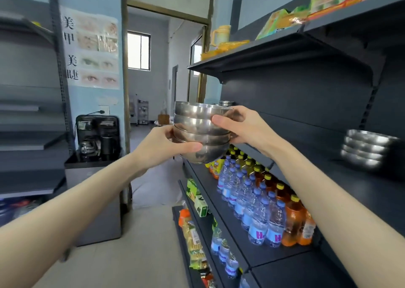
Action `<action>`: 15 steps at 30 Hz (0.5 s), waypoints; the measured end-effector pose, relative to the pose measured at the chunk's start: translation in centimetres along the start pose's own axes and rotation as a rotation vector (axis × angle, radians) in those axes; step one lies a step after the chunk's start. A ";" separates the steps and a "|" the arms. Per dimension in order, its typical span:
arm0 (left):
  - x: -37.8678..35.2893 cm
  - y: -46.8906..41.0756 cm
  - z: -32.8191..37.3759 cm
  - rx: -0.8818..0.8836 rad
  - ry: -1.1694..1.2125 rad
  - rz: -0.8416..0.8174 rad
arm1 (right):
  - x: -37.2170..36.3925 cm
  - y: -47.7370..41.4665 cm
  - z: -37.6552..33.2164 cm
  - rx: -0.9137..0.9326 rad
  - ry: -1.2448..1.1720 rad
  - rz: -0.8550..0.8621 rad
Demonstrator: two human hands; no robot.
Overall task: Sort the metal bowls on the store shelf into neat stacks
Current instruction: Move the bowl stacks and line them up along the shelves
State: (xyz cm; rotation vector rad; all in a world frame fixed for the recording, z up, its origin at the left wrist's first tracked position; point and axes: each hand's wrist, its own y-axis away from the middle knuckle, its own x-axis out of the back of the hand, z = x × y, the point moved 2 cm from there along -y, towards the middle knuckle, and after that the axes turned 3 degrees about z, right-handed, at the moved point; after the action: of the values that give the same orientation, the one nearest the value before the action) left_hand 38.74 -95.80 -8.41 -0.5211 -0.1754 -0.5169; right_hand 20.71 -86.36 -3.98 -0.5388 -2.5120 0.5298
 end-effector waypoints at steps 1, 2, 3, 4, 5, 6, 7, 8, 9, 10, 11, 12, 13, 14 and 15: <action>1.0 -0.7 -0.8 -0.001 -0.004 0.009 | -1.0 -1.1 0.1 0.002 0.004 -0.007; 2.0 -1.4 -1.5 -0.001 -0.005 0.018 | -2.1 -2.3 0.2 0.003 0.007 -0.014; 3.0 -2.1 -2.3 -0.002 -0.007 0.023 | -3.1 -3.5 0.3 0.005 0.008 -0.021; 4.1 -3.0 -3.1 -0.003 -0.008 0.028 | -4.2 -4.7 0.5 0.009 0.003 -0.027; 5.2 -3.9 -3.9 -0.006 -0.008 0.033 | -5.3 -5.8 0.7 0.016 0.001 -0.034; 6.3 -4.8 -4.6 -0.010 -0.006 0.038 | -6.4 -7.1 0.8 0.026 0.006 -0.038; 7.4 -5.7 -5.4 -0.012 -0.006 0.041 | -7.4 -8.3 1.0 0.033 0.018 -0.036; 8.3 -6.7 -6.2 -0.013 -0.007 0.041 | -8.4 -9.5 1.2 0.036 0.029 -0.032; 9.1 -7.7 -7.0 -0.013 -0.008 0.033 | -9.3 -10.7 1.5 0.036 0.031 -0.027; 9.8 -8.6 -7.8 -0.010 -0.008 0.024 | -10.2 -11.8 1.9 0.033 0.024 -0.024; 10.4 -9.7 -8.5 -0.010 -0.008 0.016 | -11.0 -12.9 2.3 0.030 0.019 -0.022; 11.1 -10.7 -9.2 -0.014 -0.009 0.008 | -11.7 -14.1 2.6 0.027 0.020 -0.021; 11.6 -11.8 -9.9 -0.018 -0.010 0.000 | -12.3 -15.3 3.0 0.023 0.026 -0.021; 12.2 -12.8 -10.5 -0.018 -0.007 -0.009 | -12.9 -16.5 3.4 0.017 0.030 -0.021; 12.6 -13.9 -11.2 -0.018 -0.001 -0.016 | -13.4 -17.7 3.8 0.011 0.030 -0.020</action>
State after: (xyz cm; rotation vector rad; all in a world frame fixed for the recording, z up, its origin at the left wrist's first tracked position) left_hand 42.75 -117.28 -8.39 -0.5376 -0.1761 -0.5346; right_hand 24.50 -108.55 -4.15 -0.5133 -2.4820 0.5244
